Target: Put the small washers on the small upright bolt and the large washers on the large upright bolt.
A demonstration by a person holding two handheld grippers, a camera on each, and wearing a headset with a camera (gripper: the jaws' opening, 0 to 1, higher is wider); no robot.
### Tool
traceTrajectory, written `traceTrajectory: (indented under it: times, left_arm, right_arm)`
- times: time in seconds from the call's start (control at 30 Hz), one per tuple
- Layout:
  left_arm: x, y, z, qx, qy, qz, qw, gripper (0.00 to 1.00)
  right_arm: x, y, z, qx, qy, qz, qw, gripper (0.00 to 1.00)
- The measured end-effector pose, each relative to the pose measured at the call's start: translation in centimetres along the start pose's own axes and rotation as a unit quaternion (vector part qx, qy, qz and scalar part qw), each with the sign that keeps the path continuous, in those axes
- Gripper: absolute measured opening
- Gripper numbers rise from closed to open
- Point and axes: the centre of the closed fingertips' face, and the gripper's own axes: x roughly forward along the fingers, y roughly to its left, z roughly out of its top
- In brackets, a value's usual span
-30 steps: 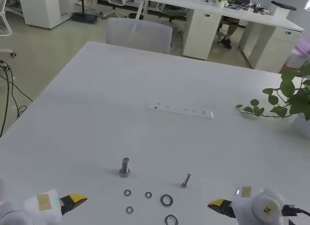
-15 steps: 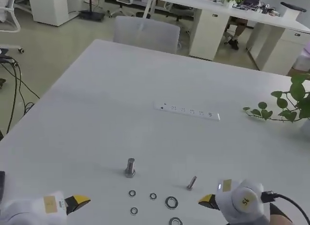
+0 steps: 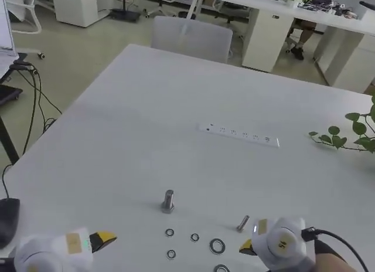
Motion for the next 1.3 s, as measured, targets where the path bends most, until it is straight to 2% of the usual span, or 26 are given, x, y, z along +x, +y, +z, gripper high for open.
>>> traceTrajectory:
  times: [0.07,0.1,0.13,0.33,0.5,0.73,1.0,1.3]
  left_arm:
    - [0.1,-0.1,-0.1,-0.012,0.004,-0.003,0.9999,0.98]
    - [0.1,0.0,0.1,-0.015,-0.003,-0.002,0.9999,0.98]
    - [0.1,0.1,0.3,-0.014,-0.008,0.0,0.9999,0.99]
    - [0.4,0.1,-0.3,-0.012,0.004,0.001,0.9999,0.99]
    - [0.5,0.0,-0.2,-0.014,-0.001,0.002,0.9999,0.99]
    - [0.6,0.1,0.0,-0.016,-0.003,0.005,0.9999,0.99]
    - [0.5,0.4,0.2,-0.01,-0.005,0.016,0.9998,0.95]
    - [0.5,0.3,0.3,-0.013,-0.008,0.017,0.9997,0.94]
  right_arm:
    - [0.4,-0.2,0.1,-0.006,0.003,0.001,1.0,0.51]
    - [0.5,-0.2,0.2,-0.008,0.004,0.002,1.0,0.51]
    - [0.6,-0.2,0.2,-0.011,0.007,0.004,0.9999,0.51]
    - [1.6,-0.3,0.0,-0.022,0.02,0.013,0.9995,0.48]
    - [2.3,-0.4,-0.2,-0.025,0.031,0.024,0.9989,0.44]
    - [3.2,-0.1,-0.2,-0.048,0.046,0.032,0.9973,0.43]
    - [4.0,-0.4,-1.0,-0.062,0.065,0.033,0.9954,0.38]
    - [4.0,-0.6,-0.8,-0.071,0.07,0.028,0.9946,0.35]
